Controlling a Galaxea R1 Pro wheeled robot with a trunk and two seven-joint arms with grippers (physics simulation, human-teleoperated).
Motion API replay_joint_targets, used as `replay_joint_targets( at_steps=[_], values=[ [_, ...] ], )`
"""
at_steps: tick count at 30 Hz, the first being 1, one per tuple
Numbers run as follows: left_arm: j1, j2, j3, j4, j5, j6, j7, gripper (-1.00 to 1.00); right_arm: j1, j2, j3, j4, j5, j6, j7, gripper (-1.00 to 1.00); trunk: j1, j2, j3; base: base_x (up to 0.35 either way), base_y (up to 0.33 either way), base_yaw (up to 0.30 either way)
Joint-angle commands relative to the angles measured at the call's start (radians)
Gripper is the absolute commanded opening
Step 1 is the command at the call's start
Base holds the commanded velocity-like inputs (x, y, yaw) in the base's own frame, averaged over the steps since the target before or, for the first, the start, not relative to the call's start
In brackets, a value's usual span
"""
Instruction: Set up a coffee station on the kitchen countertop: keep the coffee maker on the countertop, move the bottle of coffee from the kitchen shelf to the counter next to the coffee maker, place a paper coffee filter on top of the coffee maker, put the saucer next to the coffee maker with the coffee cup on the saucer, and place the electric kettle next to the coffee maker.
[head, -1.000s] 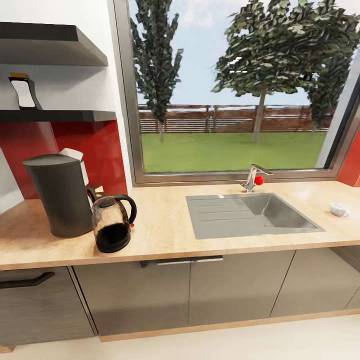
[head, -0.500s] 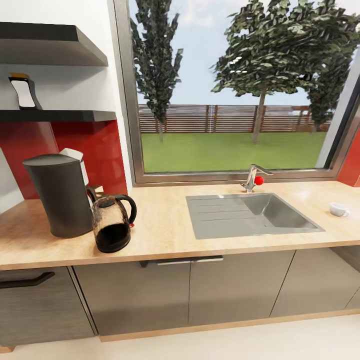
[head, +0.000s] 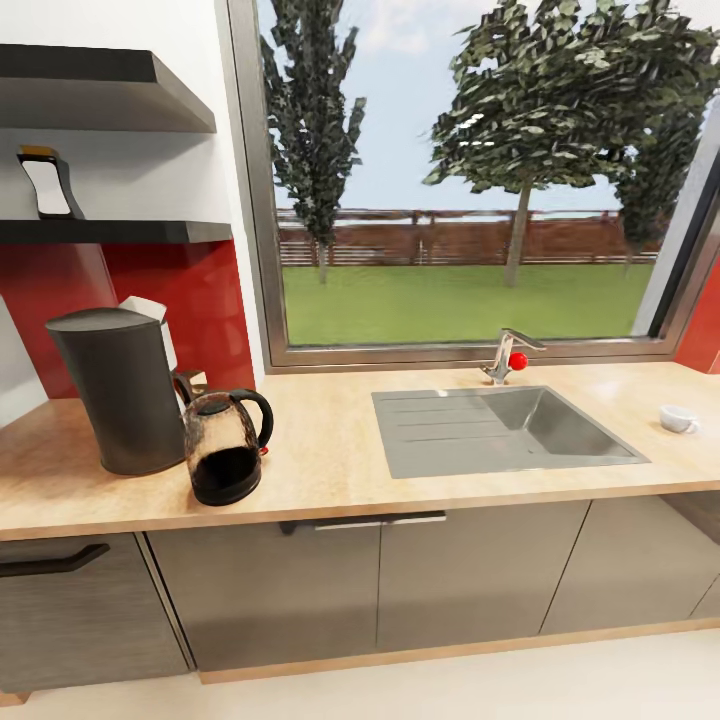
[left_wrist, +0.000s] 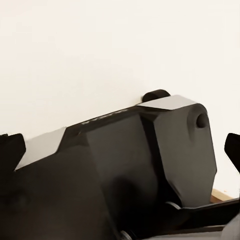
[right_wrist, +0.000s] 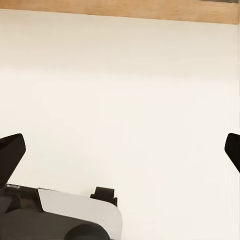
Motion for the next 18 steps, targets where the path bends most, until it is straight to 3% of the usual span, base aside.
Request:
replay_joint_targets(
  at_steps=[1, 9, 10, 18],
  values=[
    [-0.006, 0.006, 0.0, 0.0, 0.011, 0.005, -0.008, 1.0, -0.001, -0.002, -0.005, -0.005, 0.009, -0.004, 0.008, 1.0, 0.0, -0.001, -0.001, 0.0, 0.0, 0.0],
    [-0.044, 0.051, 0.054, 0.003, 0.014, -0.002, -0.053, 1.0, -0.001, -0.009, 0.001, -0.05, 0.009, -0.006, 0.022, 1.0, 0.0, -0.001, -0.001, 0.0, 0.0, 0.0],
    [-0.044, 0.218, 0.212, 0.004, 0.014, -0.002, -0.153, 1.0, 0.0, -0.01, 0.001, -0.064, 0.009, -0.006, 0.022, 1.0, 0.0, -0.001, -0.001, 0.0, 0.0, 0.0],
    [-0.046, 0.246, 0.219, 0.005, 0.013, -0.002, -0.16, 1.0, -0.001, -0.01, 0.002, -0.066, 0.009, -0.007, 0.023, 1.0, 0.0, -0.001, -0.001, -0.001, 0.046, 0.0]
  ],
)
